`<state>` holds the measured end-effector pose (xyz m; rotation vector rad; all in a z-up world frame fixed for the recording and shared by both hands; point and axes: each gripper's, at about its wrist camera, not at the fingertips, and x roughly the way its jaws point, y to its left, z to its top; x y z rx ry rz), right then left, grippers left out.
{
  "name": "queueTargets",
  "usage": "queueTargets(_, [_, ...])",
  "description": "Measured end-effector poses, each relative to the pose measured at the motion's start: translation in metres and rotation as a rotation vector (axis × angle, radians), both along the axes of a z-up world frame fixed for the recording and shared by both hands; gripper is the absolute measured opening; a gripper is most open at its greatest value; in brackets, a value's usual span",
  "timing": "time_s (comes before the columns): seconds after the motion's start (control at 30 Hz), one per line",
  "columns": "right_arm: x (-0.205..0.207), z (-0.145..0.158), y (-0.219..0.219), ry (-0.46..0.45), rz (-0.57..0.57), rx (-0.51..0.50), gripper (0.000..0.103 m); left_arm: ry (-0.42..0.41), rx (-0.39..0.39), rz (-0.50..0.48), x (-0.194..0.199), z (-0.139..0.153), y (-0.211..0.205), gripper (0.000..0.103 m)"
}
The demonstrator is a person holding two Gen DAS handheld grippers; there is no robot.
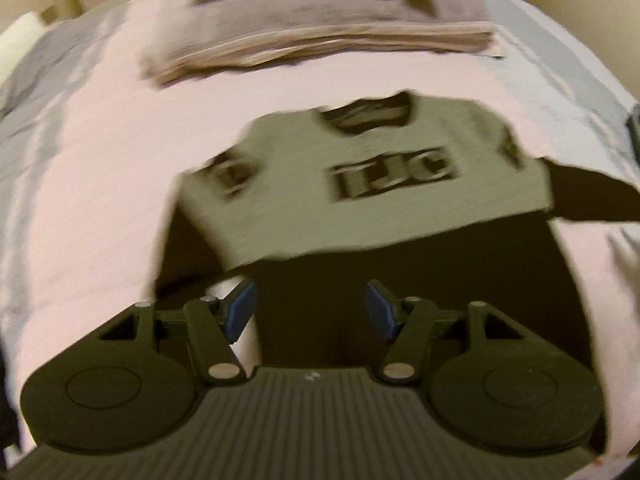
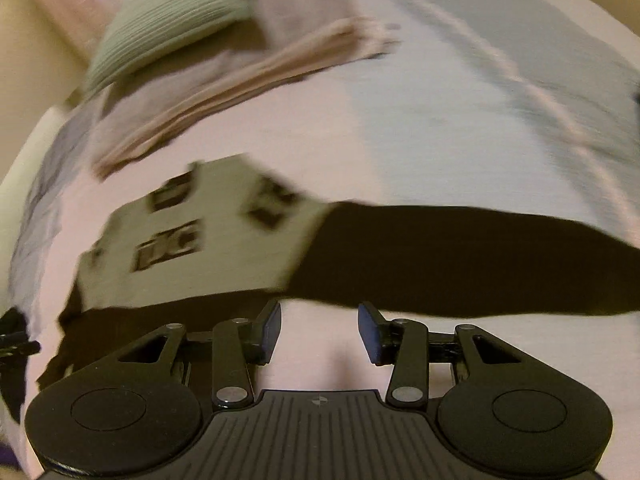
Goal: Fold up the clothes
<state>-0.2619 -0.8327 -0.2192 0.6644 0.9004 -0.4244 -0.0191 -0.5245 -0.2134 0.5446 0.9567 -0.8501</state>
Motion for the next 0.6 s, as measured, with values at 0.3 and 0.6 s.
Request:
queueTargets(0.3, [0.119, -0.02, 0.164, 0.012, 0.142, 0.014, 0.041, -0.024, 0.112, -0.024, 0.082, -0.039, 0.14, 0.06])
queueTargets(0.6, [0.19, -0.049, 0.275, 0.076, 0.285, -0.006, 0.041, 0.225, 0.051, 0.02, 0.164, -0.096, 0.213, 0.049])
